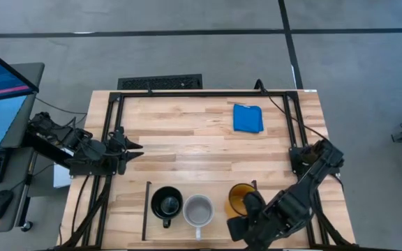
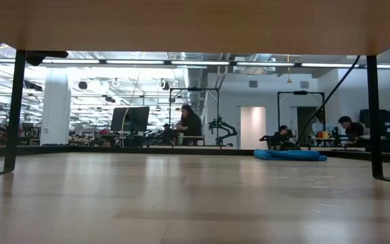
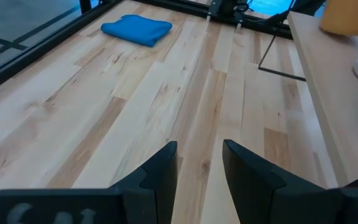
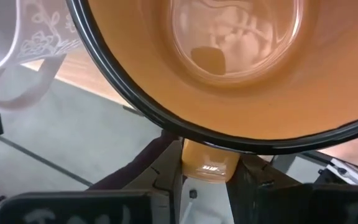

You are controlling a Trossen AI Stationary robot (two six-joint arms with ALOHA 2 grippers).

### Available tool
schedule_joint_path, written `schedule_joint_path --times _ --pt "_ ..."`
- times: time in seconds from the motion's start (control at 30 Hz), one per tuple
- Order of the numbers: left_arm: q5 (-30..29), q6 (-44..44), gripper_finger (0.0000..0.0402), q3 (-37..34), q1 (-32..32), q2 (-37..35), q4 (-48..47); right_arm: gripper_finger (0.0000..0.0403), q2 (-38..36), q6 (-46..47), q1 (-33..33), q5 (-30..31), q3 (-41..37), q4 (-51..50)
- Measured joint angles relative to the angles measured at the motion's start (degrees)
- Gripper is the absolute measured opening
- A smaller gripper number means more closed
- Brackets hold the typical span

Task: Stack small to large cups/mugs on shelf
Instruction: Put the orange mug beside the white mug on the shelf

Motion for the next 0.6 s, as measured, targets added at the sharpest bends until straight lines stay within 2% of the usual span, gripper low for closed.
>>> schedule_joint_path --times 0.43,0.6 --pt "0.31 0.02 0.0119 0.0 0.0 0.0 -0.15 0.0101 0.45 -1.23 -1.58 1.3 0.07 -0.55" --pt "0.34 0.01 0.0119 0.0 0.0 -0.01 -1.22 0.0101 1.22 -3.31 -2.39 -1.56 0.12 -0.58"
